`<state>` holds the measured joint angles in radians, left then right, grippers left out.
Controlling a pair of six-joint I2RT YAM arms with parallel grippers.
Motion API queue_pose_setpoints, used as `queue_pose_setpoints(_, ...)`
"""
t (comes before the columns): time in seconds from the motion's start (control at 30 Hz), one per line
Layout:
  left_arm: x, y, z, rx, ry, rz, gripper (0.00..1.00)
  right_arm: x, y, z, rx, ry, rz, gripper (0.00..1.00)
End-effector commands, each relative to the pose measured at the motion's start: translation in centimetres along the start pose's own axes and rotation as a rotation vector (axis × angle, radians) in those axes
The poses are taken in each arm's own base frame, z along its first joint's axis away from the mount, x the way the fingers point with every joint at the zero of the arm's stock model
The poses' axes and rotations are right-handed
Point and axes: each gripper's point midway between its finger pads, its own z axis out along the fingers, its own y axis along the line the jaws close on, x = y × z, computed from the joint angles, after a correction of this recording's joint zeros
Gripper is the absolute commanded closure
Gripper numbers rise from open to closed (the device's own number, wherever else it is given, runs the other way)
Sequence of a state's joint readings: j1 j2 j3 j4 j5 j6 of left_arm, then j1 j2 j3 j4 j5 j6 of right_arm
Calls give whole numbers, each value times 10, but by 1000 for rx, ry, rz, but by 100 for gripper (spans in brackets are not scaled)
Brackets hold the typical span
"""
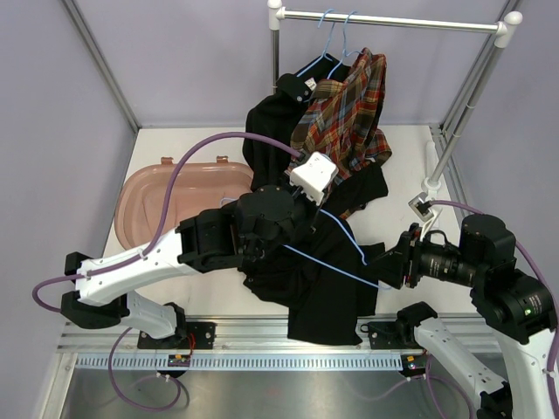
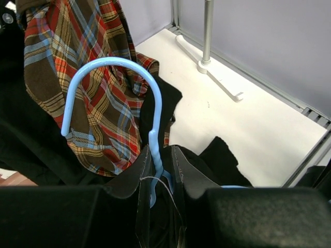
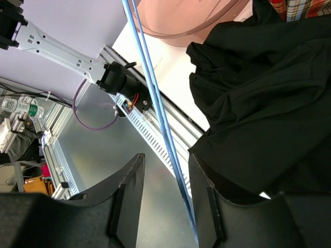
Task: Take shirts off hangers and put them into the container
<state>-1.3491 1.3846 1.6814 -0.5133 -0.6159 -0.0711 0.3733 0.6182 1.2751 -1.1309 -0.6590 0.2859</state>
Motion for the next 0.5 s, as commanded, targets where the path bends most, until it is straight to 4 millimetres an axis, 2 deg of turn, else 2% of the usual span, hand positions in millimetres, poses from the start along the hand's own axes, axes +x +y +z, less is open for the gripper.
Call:
queue_pose_setpoints(0.0, -35, -6, -9, 63, -95, -54, 100, 2, 11, -2, -64, 11, -49, 58)
queue_pose_setpoints(0.07, -36, -8, -9, 74, -98, -58, 100, 2, 13, -2, -76, 13, -51, 60)
queue_pose_setpoints(0.17, -36, -8, -10, 84, -99, -61, 100, 2, 14, -3, -81, 14, -50, 70)
queue_pose_setpoints(0.2, -37, -8, -11, 87, -101, -63, 100, 2, 14, -3, -79, 14, -50, 76)
queue_pose_setpoints(0.23, -37, -7, -13, 89, -105, -68, 100, 2, 14, -3, -79, 13, -49, 96)
queue_pose_setpoints(0.27, -37, -6, -13, 89, -106, -71, 100, 3, 15, -5, -83, 13, -49, 100)
queue_pose_setpoints(0.33, -41, -5, -17, 99, -123, -85, 98, 1, 17, -7, -76, -3, -43, 100)
queue_pose_setpoints(0.37, -43, -5, -18, 106, -133, -86, 82, 1, 18, -9, -75, -11, -45, 100)
queue_pose_setpoints(0.4, -47, -8, -21, 131, -148, -89, 58, 1, 19, -10, -74, -15, -44, 100)
queue_pose_setpoints(0.43, -59, -7, -28, 148, -187, -104, 22, -1, 19, -13, -60, -27, -41, 100)
queue_pose_setpoints(0.47, -69, -9, -35, 180, -215, -116, 20, -1, 18, -15, -45, -31, -37, 100)
